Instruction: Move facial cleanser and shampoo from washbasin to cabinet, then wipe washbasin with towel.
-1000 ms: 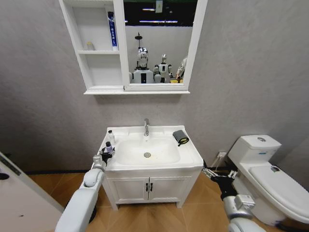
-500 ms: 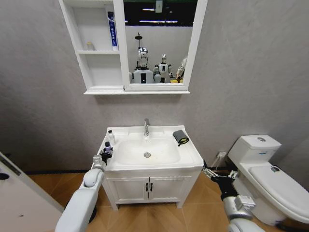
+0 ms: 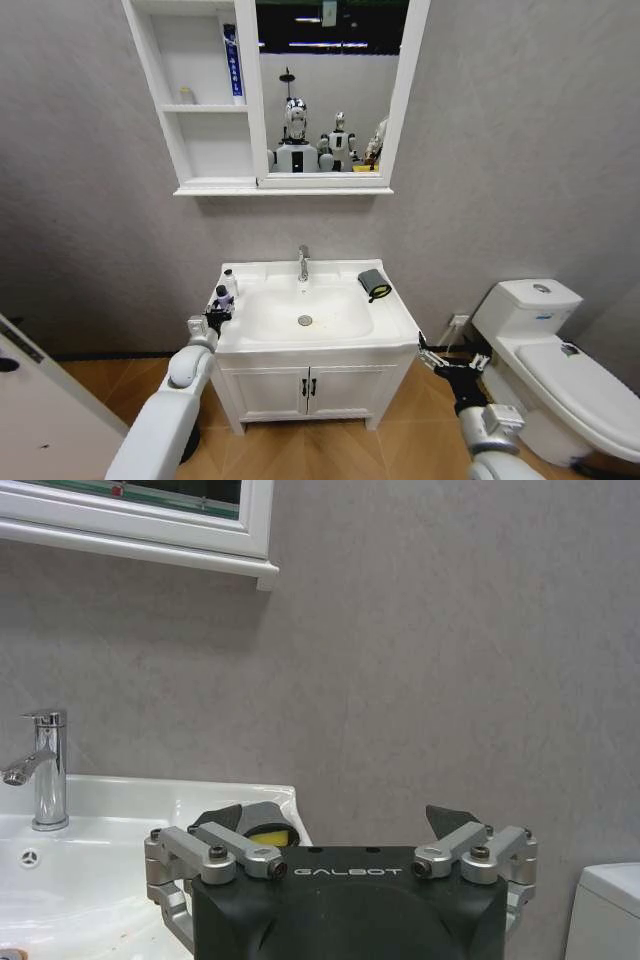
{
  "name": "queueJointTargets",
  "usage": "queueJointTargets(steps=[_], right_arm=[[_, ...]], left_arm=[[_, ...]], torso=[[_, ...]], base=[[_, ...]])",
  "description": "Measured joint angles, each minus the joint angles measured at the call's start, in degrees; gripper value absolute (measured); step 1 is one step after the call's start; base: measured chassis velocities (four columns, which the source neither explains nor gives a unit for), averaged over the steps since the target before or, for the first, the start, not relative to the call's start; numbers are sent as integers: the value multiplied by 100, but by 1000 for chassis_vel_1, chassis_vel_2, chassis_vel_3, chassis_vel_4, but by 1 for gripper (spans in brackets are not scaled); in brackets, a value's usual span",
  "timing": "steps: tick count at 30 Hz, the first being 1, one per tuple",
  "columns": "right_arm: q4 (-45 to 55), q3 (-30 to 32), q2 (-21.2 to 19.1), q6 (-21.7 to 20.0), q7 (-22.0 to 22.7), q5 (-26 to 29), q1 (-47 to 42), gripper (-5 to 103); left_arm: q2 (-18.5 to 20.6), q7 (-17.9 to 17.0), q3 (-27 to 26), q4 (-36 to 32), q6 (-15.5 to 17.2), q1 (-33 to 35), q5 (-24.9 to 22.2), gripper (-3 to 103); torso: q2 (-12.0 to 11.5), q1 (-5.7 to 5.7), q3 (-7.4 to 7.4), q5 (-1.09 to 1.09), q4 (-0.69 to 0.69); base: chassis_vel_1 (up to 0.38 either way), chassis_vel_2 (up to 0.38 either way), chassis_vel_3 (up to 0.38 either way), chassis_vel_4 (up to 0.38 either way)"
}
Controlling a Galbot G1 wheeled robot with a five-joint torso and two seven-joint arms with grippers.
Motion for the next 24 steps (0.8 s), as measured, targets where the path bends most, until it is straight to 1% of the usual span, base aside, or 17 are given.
queueJointTargets(steps=[1, 2, 3, 4, 5, 7, 8, 9, 11, 12, 13, 14, 16, 17, 20, 21, 24], right_arm=[[0, -14, -2, -10, -1, -3, 0, 100], [2, -22, -4, -21, -3, -8, -11, 100], [2, -22, -4, -21, -3, -8, -11, 100], [4, -27, -4, -25, -3, -11, -19, 100], [4, -27, -4, -25, -3, -11, -19, 100], [4, -27, -10, -26, -10, -21, -21, 100], [4, -27, -10, -26, -10, -21, -21, 100], [4, -30, -13, -26, -12, -22, -17, 100], [-3, -45, -12, -28, -14, -28, -6, 100], [-15, -60, -5, -30, -20, -42, -7, 100], [-15, -60, -5, -30, -20, -42, -7, 100], [-28, -77, 6, -30, -31, -63, -11, 100], [-58, -114, 27, -22, -62, -114, -31, 100], [-58, -114, 27, -22, -62, -114, -31, 100], [-64, -129, 23, -21, -71, -130, -34, 100], [-64, -129, 23, -21, -71, -130, -34, 100], [-64, -120, -1, -40, -71, -125, -20, 100]], left_arm=[[81, -42, -1, -197, 118, -19, -62, 42], [215, -117, -4, -447, 314, -49, -179, 42], [215, -117, -4, -447, 314, -49, -179, 42], [332, -208, -16, -653, 532, -85, -325, 42], [332, -208, -16, -653, 532, -85, -325, 42], [556, -261, -58, -959, 944, -158, -577, 42], [556, -261, -58, -959, 944, -158, -577, 42], [676, -258, -90, -1072, 1140, -204, -669, 42], [903, -256, -139, -1221, 1428, -339, -922, 42], [1018, -303, -154, -1262, 1561, -449, -1136, 42], [1018, -303, -154, -1262, 1561, -449, -1136, 42], [1115, -360, -152, -1265, 1644, -590, -1318, 42], [1314, -412, -70, -1158, 1715, -1020, -1538, 42], [1314, -412, -70, -1158, 1715, -1020, -1538, 42], [1486, -537, 159, -966, 1757, -1655, -1771, 42], [1486, -537, 159, -966, 1757, -1655, -1771, 42], [1556, -637, 390, -819, 1827, -2170, -1933, 42]], torso=[[0, 0, 0, 0, 0], [0, 0, 0, 0, 0], [0, 0, 0, 0, 0], [0, 0, 0, 0, 1], [0, 0, 0, 0, 1], [0, 0, 0, 0, 1], [0, 0, 0, 0, 1], [0, 0, 0, -1, 1], [0, 0, 0, 0, 1], [0, 0, 0, -1, 2], [0, 0, 0, -1, 2], [0, 0, 0, -2, 2], [0, 0, 0, 0, 1], [0, 0, 0, 0, 1], [0, 0, 0, 0, 0], [0, 0, 0, 0, 0], [0, 0, 0, 0, 0]], base=[[0, 0, 0, 0], [0, 0, 0, 0], [0, 0, 0, 0], [0, 0, 0, 0], [0, 0, 0, 0], [0, 0, 0, 0], [0, 0, 0, 0], [0, 0, 0, 0], [0, 0, 0, 0], [0, 0, 0, 0], [0, 0, 0, 0], [0, 0, 0, 0], [0, 0, 0, 0], [0, 0, 0, 0], [0, 0, 0, 0], [0, 0, 0, 0], [0, 0, 0, 0]])
